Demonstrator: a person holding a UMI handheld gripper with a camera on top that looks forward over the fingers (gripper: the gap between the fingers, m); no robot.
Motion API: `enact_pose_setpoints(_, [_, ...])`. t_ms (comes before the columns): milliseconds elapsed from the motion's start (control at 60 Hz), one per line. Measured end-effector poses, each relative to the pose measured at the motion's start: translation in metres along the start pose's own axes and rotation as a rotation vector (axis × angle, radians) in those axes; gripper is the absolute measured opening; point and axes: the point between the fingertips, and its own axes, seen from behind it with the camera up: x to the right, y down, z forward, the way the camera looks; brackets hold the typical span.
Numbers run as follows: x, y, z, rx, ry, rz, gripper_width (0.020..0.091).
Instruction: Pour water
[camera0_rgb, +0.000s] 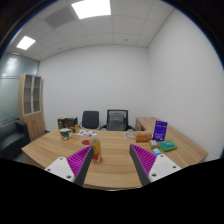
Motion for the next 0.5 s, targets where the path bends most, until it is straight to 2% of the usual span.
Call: enact_pose_setpoints(500, [0.005, 0.021, 0.021, -0.035, 0.031, -0.001, 0.0793])
